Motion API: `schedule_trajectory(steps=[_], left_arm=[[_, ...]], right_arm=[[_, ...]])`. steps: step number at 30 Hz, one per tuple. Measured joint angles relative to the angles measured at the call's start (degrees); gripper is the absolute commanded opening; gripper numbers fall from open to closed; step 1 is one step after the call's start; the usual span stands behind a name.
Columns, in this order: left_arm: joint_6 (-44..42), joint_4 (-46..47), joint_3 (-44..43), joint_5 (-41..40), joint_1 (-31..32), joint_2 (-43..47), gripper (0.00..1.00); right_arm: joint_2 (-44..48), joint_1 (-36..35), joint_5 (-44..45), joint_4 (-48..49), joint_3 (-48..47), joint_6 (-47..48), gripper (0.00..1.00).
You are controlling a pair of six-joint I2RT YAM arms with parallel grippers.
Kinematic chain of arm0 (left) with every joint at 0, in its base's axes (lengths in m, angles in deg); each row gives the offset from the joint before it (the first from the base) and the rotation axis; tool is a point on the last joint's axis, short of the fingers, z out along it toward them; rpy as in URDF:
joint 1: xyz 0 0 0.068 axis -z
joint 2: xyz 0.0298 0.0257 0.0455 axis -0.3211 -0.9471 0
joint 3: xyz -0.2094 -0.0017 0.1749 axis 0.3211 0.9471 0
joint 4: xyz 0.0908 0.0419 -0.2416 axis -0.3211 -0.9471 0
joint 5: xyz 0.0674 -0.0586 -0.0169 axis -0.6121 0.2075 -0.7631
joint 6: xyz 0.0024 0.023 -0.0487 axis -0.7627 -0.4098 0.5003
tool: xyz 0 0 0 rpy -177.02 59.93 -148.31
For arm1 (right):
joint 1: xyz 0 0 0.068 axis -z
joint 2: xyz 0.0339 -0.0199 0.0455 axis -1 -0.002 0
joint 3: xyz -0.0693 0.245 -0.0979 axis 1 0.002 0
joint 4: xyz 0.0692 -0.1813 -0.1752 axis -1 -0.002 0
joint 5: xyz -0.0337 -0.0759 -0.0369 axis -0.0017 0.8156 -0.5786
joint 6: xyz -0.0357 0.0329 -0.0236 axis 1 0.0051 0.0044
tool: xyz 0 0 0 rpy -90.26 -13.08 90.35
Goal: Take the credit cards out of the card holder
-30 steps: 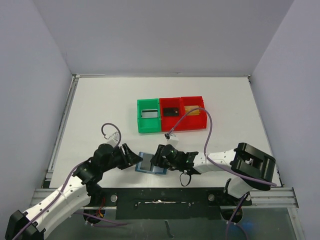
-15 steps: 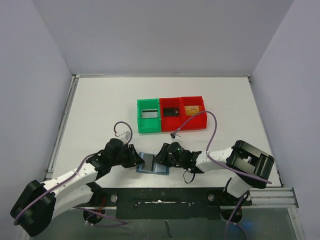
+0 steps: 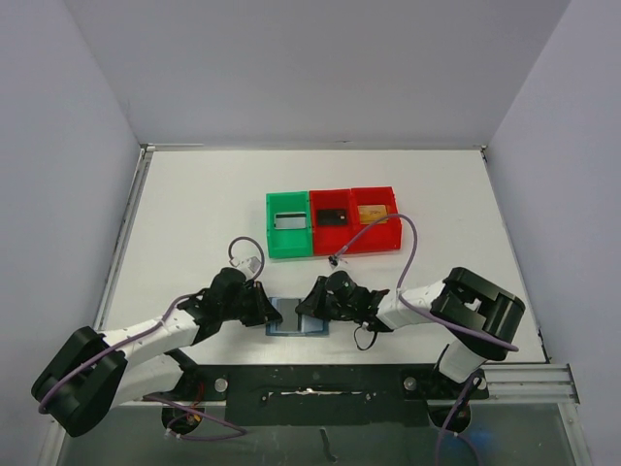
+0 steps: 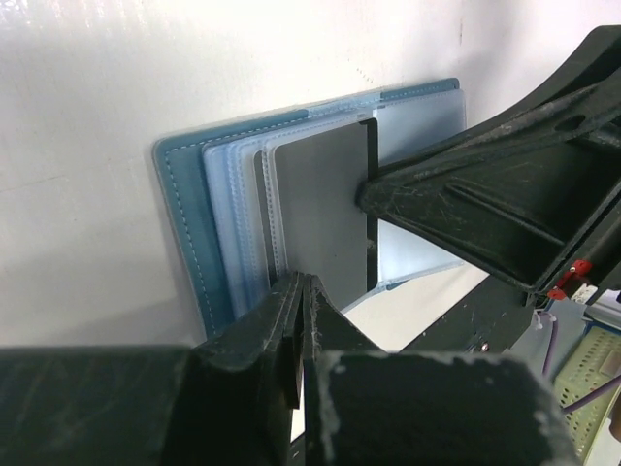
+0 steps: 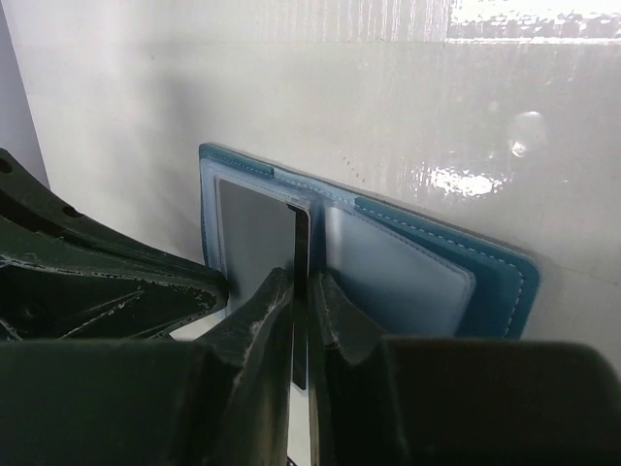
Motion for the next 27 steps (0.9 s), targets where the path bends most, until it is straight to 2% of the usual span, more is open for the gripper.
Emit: schedule_trajectory(steps=[3, 13, 18, 24, 25, 27], left_arm=[[0.22, -0.02, 0.02, -0.35, 0.11, 0.15, 0.00], [1.55, -0.72, 2.43, -3.23, 0.48, 4.37, 0.00], [1.97, -0.55, 3.69, -3.74, 0.46, 4.57, 0.00], [2.14, -0.42, 3.80, -3.72, 0.48, 4.48, 0.00], [2.14, -0.42, 3.80, -3.72, 0.48, 4.50, 0.03], [2.14, -0.55, 3.80, -3.69, 0.48, 4.66, 0.19]], right_arm=[[-0.11, 0.31, -0.22, 0.09, -0.04, -0.07, 0.00], [1.11, 2.97, -6.10, 0.85, 1.25, 1.46, 0.00], [2.54, 6.43, -11.06, 1.86, 3.26, 2.78, 0.02], [2.60, 7.37, -13.84, 2.08, 3.48, 3.67, 0.02], [2.60, 7.37, -14.01, 2.08, 3.48, 3.85, 0.03], [2.60, 7.41, -14.21, 2.08, 3.48, 4.11, 0.03]])
